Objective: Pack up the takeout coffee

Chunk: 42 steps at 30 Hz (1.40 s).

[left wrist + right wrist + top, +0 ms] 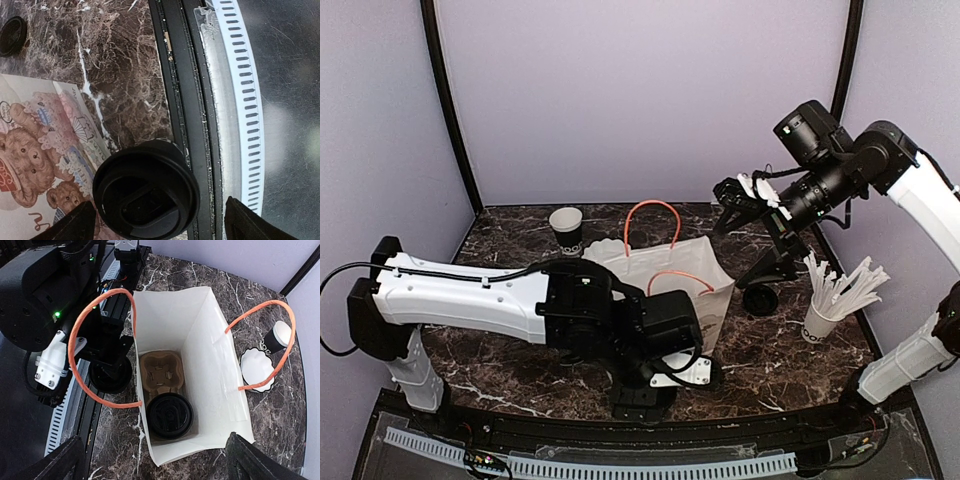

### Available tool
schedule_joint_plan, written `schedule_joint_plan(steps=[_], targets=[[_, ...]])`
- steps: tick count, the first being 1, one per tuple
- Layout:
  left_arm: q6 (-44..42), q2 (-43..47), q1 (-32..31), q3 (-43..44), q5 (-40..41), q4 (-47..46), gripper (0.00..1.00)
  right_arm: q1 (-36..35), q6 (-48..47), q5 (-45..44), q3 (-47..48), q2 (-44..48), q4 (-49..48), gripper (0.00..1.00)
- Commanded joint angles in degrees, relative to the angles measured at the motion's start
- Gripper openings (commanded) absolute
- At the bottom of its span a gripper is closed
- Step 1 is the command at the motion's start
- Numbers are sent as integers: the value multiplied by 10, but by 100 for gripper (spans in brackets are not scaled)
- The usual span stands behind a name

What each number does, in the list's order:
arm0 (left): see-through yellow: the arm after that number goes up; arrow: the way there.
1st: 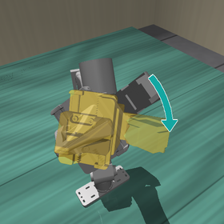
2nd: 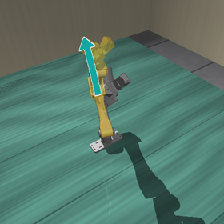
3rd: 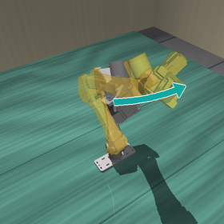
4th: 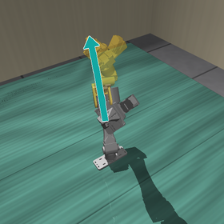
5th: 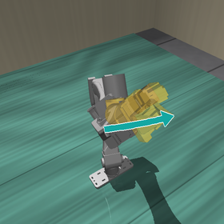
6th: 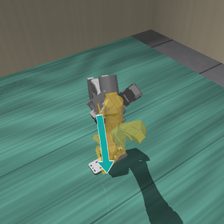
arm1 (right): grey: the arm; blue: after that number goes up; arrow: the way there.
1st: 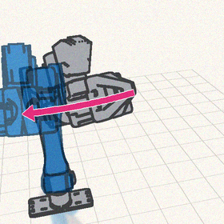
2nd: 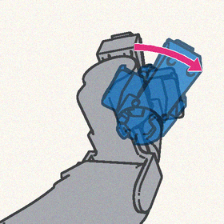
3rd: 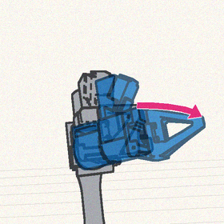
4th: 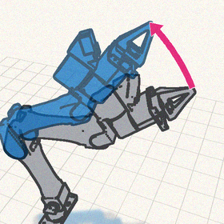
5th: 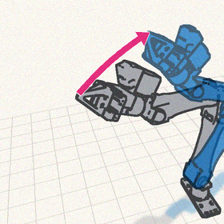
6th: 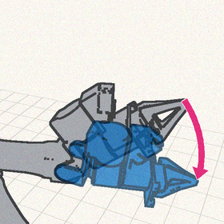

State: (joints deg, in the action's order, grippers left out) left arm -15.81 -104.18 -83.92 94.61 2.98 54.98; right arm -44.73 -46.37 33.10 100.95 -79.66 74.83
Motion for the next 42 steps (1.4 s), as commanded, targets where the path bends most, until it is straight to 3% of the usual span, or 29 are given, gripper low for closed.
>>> schedule_joint_plan(steps=[1, 11, 36, 42], targets=[[3, 15, 20, -3, 3, 11, 92, 4, 5, 0, -6, -1, -18, 98], [0, 6, 45, -24, -67, 6, 91, 5, 1, -2, -14, -9, -17, 98], [-4, -25, 48, -34, -66, -1, 87, 7, 10, -7, -25, 4, -19, 98], [-5, -23, 48, -24, -73, 8, 80, 7, 12, -10, -22, 6, -20, 99]])
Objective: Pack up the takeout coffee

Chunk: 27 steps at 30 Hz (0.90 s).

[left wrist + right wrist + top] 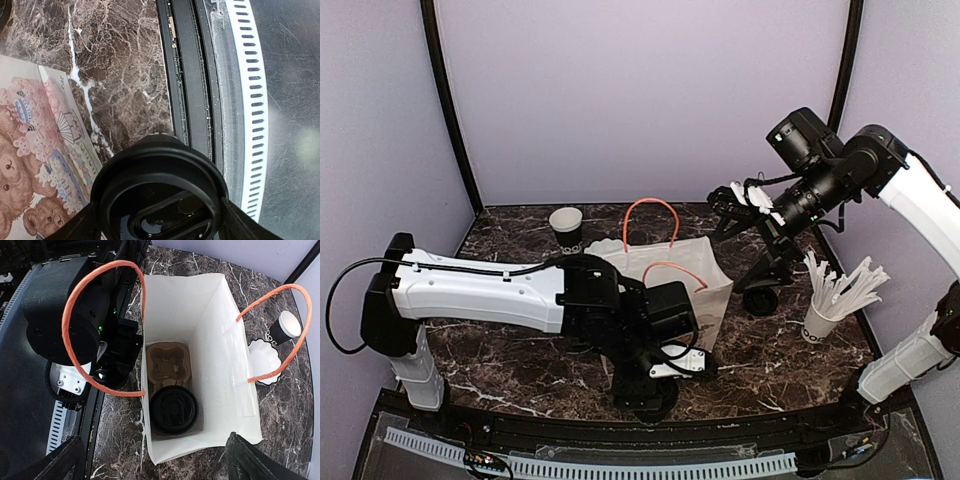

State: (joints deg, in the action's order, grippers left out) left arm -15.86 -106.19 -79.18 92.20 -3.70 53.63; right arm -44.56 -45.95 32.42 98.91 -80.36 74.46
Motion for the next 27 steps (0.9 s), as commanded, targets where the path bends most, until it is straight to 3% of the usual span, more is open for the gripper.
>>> schedule_joint_plan(steps=[1, 10, 15, 18, 21, 27], targets=[[-4, -2, 1, 8, -6, 27, 79, 6, 8, -6, 2, 13, -16, 98], [29, 46, -8, 78, -40, 71, 67, 67, -3, 46, 155, -4, 25, 98], [62, 81, -40, 150, -64, 102, 67, 86, 86, 39, 151, -27, -82, 99], [94, 92, -56, 239, -69, 132, 65, 86, 114, 54, 168, -73, -114, 99], [124, 111, -66, 314, -45, 157, 63, 85, 105, 77, 208, -135, -89, 98], [153, 172, -70, 354, 1, 179, 61, 79, 59, 175, 268, -218, -13, 91]])
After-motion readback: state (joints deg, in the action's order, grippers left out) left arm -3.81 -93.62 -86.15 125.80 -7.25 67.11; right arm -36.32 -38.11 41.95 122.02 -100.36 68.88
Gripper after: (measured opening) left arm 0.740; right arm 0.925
